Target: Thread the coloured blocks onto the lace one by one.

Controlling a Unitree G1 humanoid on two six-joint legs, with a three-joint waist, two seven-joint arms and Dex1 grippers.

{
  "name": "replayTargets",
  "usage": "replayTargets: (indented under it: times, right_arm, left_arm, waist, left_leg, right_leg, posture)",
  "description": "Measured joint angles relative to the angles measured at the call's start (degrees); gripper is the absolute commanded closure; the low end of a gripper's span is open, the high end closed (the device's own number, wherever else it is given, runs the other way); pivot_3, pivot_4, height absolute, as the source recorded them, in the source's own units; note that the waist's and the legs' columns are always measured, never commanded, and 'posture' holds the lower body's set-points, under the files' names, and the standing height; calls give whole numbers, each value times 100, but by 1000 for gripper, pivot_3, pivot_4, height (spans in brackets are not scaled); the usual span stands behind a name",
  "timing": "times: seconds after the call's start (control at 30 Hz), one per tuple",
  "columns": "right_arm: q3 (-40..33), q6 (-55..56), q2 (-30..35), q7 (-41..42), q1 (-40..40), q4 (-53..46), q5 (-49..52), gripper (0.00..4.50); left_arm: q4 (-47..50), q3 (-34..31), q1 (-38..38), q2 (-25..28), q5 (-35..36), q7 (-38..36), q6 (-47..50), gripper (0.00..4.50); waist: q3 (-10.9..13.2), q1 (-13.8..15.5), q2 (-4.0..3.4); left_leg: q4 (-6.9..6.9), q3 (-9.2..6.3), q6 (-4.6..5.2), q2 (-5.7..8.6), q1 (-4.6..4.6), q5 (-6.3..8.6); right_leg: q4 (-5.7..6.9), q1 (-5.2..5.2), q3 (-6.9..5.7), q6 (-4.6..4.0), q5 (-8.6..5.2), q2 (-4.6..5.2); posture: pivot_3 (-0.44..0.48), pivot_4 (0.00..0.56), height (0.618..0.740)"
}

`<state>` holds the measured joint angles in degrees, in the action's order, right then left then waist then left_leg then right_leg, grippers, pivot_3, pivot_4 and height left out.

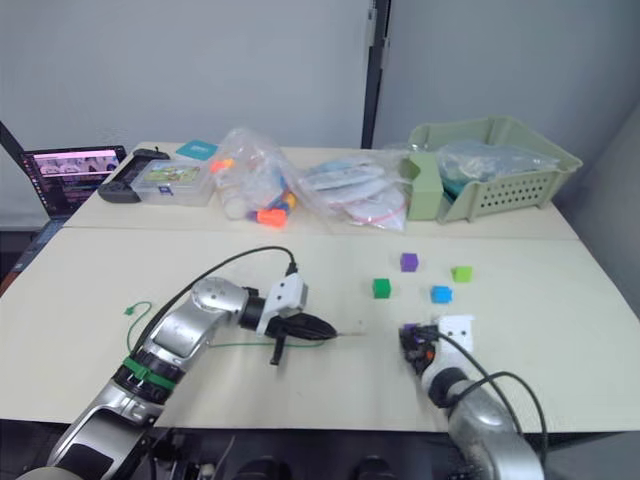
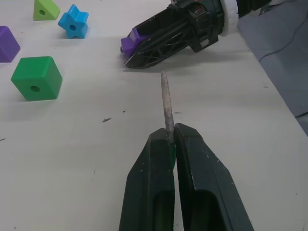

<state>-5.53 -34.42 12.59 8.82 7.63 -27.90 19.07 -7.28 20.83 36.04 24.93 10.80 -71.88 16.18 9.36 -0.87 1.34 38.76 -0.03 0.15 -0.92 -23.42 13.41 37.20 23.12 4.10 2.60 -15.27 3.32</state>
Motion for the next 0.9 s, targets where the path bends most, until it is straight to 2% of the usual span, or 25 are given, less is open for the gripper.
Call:
replayTargets:
  times: [0.13, 0.2, 0.3, 0.4, 0.43, 0.47, 0.57, 0.67, 0.77, 0.9]
  right_arm:
    - [145, -40, -86, -212, 126, -168, -209, 3310]
    - [136, -115, -86, -206, 145, -222, -198, 2270]
    - [34, -399, -19, 0, 69, -310, 94, 1280]
    - [-293, -844, 517, 436, -198, -337, 608, 220]
    - [-450, -973, 850, 655, -283, -366, 760, 13]
    - [-577, -1020, 1056, 803, -328, -398, 839, 13]
    - [-950, -1137, 2557, 1984, -492, -321, 1162, 13]
    - [-1077, -1028, 3430, 3063, -763, -16, 1383, 13]
    - [-811, -553, 4159, 4275, -1284, 416, 1366, 13]
    - [113, 416, 4665, 5421, -2003, 1118, 766, 13]
  left_arm:
    - [1, -1, -17, 16, 0, 11, -24, 4500]
    - [1, -1, -39, 16, 0, 35, -33, 4500]
    - [16, -4, -66, 21, 1, 62, -33, 4500]
    - [97, -6, -146, 16, 4, 121, -28, 4500]
    - [135, -7, -187, 18, 4, 145, -26, 4500]
    - [156, -9, -220, 21, 4, 157, -25, 4500]
    - [202, -14, -320, 29, 4, 234, 1, 4500]
    - [270, -33, -361, 33, 4, 322, 28, 4500]
    - [408, -45, -401, -3, 5, 421, 46, 4500]
    - [483, -55, -485, -11, 5, 536, 117, 4500]
  waist:
    - [0, 1, 0]
    - [0, 3, 0]
    - [0, 1, 0]
    - [0, -1, 0]
    - [0, 0, 0]
    - [0, 6, 0]
    - [2, 11, 0]
    - [3, -2, 2]
    - [3, -34, 3]
    - [4, -22, 4]
  left_leg:
    - [-1, -1, 0, -1, 0, 0]
    - [-1, -1, 0, -1, 0, 0]
    - [0, -2, 0, -2, 0, 0]
    - [2, -1, 1, 1, -1, 0]
    - [1, 0, 1, 3, -1, 0]
    - [0, -1, 1, 2, 0, 0]
    - [1, -3, 1, 3, -2, 0]
    - [0, -2, 2, 2, 1, 0]
    - [-1, -1, 2, -1, 5, 0]
    - [-1, 0, 2, -1, 3, 0]
  right_leg:
    - [0, 0, -1, 0, 0, -1]
    - [-1, -1, -1, 0, 0, -1]
    - [0, -1, -2, 0, 0, -1]
    - [-1, -2, 0, 0, 0, 2]
    - [-1, -1, 1, 0, 0, 2]
    - [-1, -2, -2, 0, 0, 1]
    - [-6, -6, -6, 1, 0, 1]
    - [-6, -7, -5, 1, 0, -1]
    - [-7, -9, -3, 1, 0, -5]
    - [-7, -6, -4, 1, 0, -4]
  posture:
    - [0, 150, 737]
    - [0, 150, 737]
    - [0, 150, 737]
    - [0, 150, 737]
    - [0, 150, 737]
    - [0, 150, 737]
    - [0, 150, 737]
    - [0, 150, 737]
    - [0, 150, 737]
    - [0, 150, 737]
